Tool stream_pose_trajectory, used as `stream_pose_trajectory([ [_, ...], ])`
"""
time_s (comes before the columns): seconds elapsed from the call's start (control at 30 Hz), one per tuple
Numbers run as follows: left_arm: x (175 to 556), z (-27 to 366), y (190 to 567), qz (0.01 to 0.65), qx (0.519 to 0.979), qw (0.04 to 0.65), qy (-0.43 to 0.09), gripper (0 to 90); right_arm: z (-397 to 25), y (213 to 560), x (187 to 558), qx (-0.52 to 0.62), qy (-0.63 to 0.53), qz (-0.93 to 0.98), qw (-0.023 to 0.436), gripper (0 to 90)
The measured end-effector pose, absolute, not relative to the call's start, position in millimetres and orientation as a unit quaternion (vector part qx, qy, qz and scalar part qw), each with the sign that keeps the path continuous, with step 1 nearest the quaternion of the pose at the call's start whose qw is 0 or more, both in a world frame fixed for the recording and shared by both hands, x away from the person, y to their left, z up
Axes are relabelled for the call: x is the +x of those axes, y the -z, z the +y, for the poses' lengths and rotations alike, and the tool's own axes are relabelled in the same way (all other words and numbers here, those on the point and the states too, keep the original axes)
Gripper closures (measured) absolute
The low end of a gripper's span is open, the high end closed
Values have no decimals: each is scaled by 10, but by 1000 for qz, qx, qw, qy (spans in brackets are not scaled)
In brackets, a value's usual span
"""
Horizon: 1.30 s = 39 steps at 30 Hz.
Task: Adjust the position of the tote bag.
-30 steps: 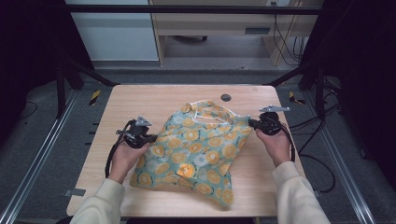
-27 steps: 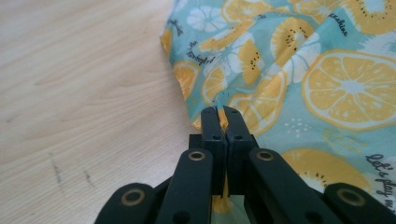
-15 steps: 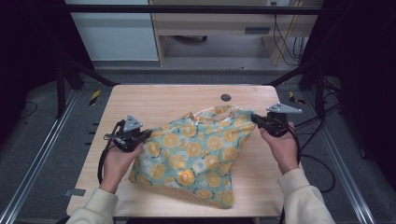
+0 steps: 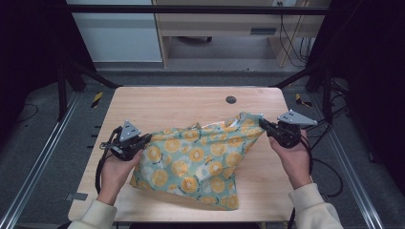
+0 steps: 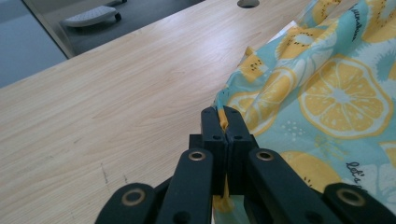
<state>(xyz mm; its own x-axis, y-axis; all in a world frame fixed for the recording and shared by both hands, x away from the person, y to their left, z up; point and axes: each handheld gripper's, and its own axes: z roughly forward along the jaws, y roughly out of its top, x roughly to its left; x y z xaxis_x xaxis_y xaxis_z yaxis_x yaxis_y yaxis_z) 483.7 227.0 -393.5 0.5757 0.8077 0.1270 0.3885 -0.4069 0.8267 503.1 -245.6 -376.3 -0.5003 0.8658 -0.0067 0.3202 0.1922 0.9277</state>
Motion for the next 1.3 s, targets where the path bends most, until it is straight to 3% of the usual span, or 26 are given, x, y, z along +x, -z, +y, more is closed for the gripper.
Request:
stream_pose_trajectory([
  [0.37,4653,2361,3970,365,785,416,-278,900,-2435,3723,4879,402,-508,706,288,900],
  [0.9,4213,2542,4060,361,762,465,-271,899,-2379,3697,4295,365,-543,698,289,900],
  [1.3,3927,2629,4130,338,762,490,-254,898,-2478,3936,3908,357,-582,677,274,900],
])
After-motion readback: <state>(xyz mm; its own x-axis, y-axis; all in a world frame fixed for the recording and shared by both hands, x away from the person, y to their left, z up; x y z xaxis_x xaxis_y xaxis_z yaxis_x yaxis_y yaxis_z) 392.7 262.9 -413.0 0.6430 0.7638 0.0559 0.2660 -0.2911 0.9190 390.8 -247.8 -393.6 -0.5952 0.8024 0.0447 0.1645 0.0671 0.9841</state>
